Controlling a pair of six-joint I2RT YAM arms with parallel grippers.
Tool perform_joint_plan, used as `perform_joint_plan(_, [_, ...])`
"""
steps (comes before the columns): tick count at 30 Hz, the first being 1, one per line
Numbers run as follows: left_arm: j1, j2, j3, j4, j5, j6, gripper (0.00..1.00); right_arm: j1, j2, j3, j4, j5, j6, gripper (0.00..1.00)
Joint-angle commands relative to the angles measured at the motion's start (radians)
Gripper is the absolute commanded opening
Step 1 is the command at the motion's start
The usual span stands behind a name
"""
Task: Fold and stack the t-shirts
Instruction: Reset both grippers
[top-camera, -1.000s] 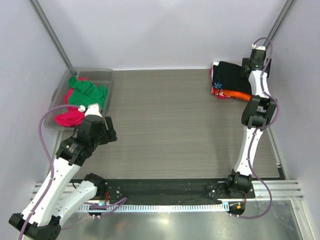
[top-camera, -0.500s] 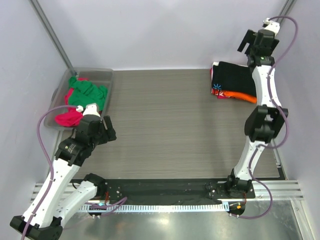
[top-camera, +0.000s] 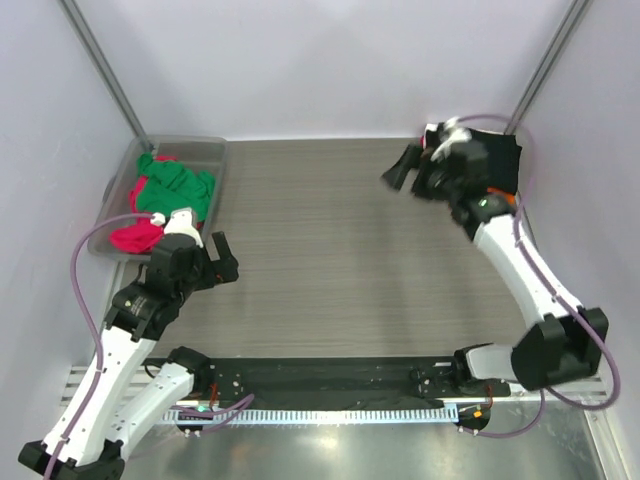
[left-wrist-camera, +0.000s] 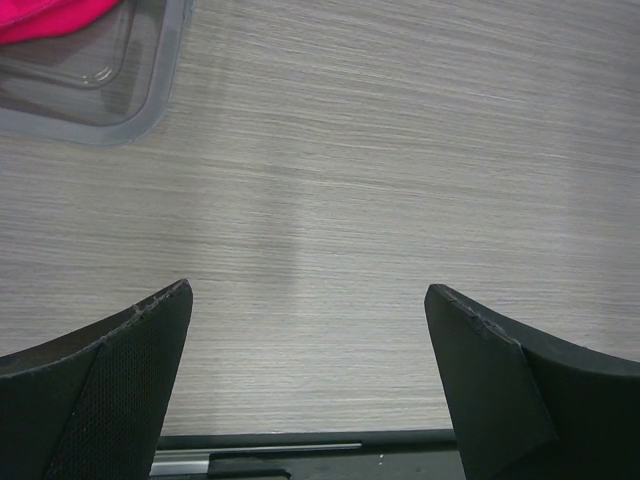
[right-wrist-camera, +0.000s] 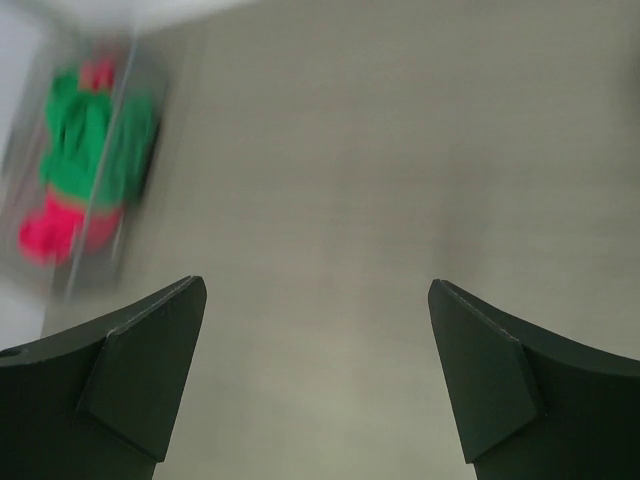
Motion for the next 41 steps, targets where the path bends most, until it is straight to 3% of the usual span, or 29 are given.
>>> perform_joint_plan(1, [0.006,-0.016,-0.003,0.044,0.007,0.012,1.00,0.172,-0.169,-0.162,-0.058,0.000,0.015,1.00])
perform_joint_plan(8, [0.004,-0.009,-0.005,0.040,-0.013,0.006,1.00,0.243,-0.587,-0.593,-0.118,0.080,0.193,1.00])
perform_joint_plan(12, [0.004,-0.004,-0.003,0.038,-0.011,0.004,1.00,0.243,-0.717,-0.646,-0.189,0.103,0.210,1.00])
perform_joint_plan(36, [0.004,0.002,-0.005,0.031,-0.039,-0.005,1.00,0.243,-0.766,-0.663,-0.272,0.131,0.247,1.00])
perform_joint_plan(40, [0.006,0.002,-0.005,0.029,-0.043,-0.006,1.00,0.243,-0.772,-0.667,-0.276,0.163,0.267,1.00])
perform_joint_plan(41, [0.006,0.002,-0.005,0.029,-0.046,-0.006,1.00,0.244,-0.778,-0.669,-0.276,0.262,0.311,1.00])
